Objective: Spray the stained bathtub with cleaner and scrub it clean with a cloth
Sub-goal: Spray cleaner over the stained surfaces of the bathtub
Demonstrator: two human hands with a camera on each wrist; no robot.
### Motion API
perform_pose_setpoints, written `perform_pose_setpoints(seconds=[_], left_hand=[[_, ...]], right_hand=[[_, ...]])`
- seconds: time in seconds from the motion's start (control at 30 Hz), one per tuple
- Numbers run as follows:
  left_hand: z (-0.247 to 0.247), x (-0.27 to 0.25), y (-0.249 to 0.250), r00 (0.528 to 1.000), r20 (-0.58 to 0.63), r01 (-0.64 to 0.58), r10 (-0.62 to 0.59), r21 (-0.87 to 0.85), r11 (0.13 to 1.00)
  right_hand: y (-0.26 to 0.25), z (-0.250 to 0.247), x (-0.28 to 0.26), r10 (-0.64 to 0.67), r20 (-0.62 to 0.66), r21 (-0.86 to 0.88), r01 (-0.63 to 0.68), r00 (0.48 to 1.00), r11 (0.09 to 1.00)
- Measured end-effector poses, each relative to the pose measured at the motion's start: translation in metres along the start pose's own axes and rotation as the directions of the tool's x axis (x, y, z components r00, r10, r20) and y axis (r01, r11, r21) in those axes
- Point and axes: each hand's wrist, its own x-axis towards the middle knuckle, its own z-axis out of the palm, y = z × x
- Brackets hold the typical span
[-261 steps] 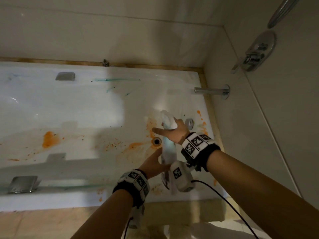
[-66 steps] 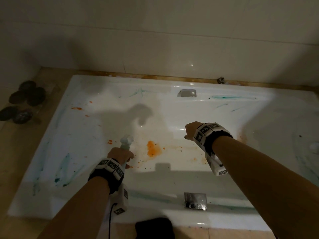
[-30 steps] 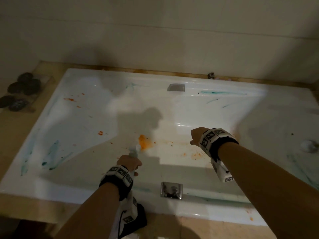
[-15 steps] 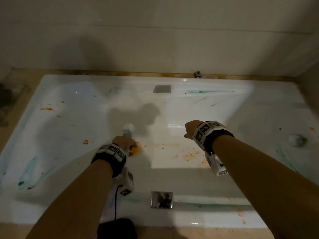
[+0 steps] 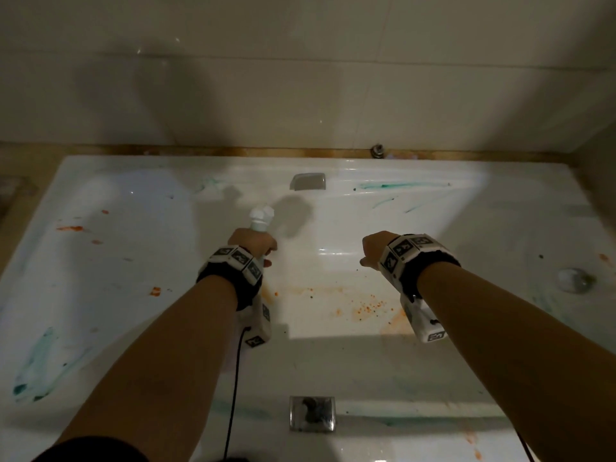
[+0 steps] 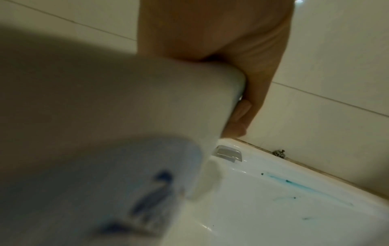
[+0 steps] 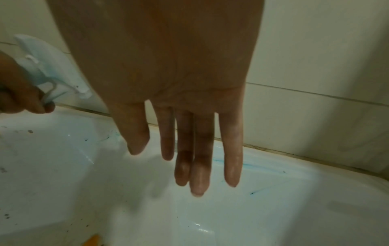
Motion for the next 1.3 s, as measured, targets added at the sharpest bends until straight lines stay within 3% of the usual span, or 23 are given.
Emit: perform_pose_setpoints(seconds=[0.13,0.37,0.57,0.77,0.97,1.17,1.3], left_hand=[[0.011,0.004,0.012,0.997,-0.072,-0.016,0.017,0.017,1.0],[0.04,-0.001,0.018,0.992,0.13,0.006,-0.001,-0.039,0.999],[0.056,-0.007,0.016,1.0,0.026,0.016,-0.015,-0.028,0.999],[0.07,-0.021,0.015,0.984,0.18,-0.014,0.011,0.018,1.0],[0.087,-0.03,0.025,0.993,0.096,-0.071,0.067,0.044,0.996],[0.106,-0.04,0.036,0.958,0.269,-0.114,0.099,0.042,0.993],[0.124,-0.039,0.039,0.978,0.17,-0.139,0.124,0.075,0.987]], right_hand=[[0.011,0.006,0.001,0.003,0.022,-0.056,-0.002,1.0,0.998],[0.036,0.011,-0.003,0.029,0.033,-0.084,-0.027,0.999,0.996],[0.044,0.012,-0.015,0.009,0.024,-0.107,-0.006,1.0,0.994],[0.051,0.018,-0.027,0.011,0.001,-0.062,-0.011,1.0,0.998],[0.068,0.023,-0.039,0.021,0.025,-0.064,-0.019,0.999,0.998],[0.087,0.028,-0.049,0.054,0.029,0.002,-0.054,0.998,0.999],[0.1,0.031,-0.054,0.086,0.029,0.08,-0.088,0.996,0.993]])
